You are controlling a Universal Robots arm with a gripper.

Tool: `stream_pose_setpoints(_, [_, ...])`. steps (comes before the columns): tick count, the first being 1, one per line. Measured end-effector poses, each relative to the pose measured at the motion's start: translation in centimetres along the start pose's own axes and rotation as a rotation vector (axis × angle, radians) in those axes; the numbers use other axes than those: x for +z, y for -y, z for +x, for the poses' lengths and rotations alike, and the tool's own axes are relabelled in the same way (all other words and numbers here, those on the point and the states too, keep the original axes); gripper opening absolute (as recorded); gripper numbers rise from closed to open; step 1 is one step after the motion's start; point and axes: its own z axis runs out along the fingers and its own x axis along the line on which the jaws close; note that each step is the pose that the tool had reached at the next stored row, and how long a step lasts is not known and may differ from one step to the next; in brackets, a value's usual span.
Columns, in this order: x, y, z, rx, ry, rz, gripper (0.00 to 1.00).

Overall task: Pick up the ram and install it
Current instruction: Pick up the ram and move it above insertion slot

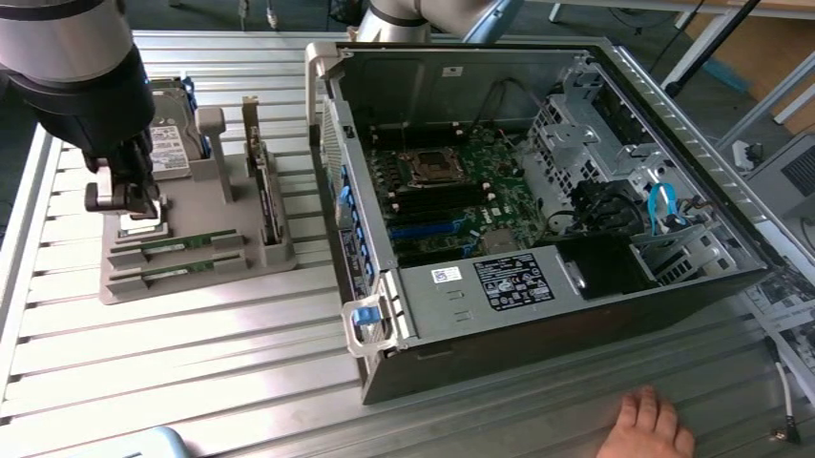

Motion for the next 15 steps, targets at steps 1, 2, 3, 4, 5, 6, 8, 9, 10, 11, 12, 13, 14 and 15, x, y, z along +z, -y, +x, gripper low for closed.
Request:
stream_pose_setpoints(1, [-0.01, 0.00, 0.08, 0.000, -0.0001, -0.0001, 0.31])
stream_pose_setpoints(2, [-0.01, 0.00, 0.09, 0.000, -0.0001, -0.0001, 0.31])
stream_pose_setpoints(3, [-0.01, 0.00, 0.10, 0.000, 0.0000, 0.0000, 0.31])
stream_pose_setpoints(4, [-0.01, 0.00, 0.14, 0.000, 0.0000, 0.0000, 0.31])
stream_pose_setpoints(5, [0.00, 0.01, 0.20, 0.000, 0.0001, 0.0001, 0.31])
stream_pose_setpoints(6, [-0.01, 0.01, 0.26, 0.000, 0.0000, 0.0000, 0.31])
stream_pose_setpoints(8, [-0.03, 0.01, 0.45, 0.000, 0.0000, 0.0000, 0.31])
stream_pose_setpoints(9, [-0.03, 0.01, 0.54, 0.000, 0.0000, 0.0000, 0.31])
stream_pose_setpoints(10, [-0.03, 0.02, 0.62, 0.000, 0.0000, 0.0000, 0.31])
stream_pose_setpoints(11, [-0.04, 0.02, 0.68, 0.000, -0.0001, 0.0000, 0.31])
stream_pose_setpoints(12, [-0.04, 0.02, 0.69, 0.000, 0.0000, -0.0001, 0.31])
stream_pose_setpoints(13, [-0.04, 0.02, 0.69, 0.000, 0.0000, 0.0000, 0.31])
stream_pose_setpoints(14, [-0.04, 0.02, 0.70, 0.000, 0.0000, 0.0000, 0.31])
stream_pose_setpoints(15, [-0.04, 0.02, 0.70, 0.000, 0.0000, 0.0001, 0.31])
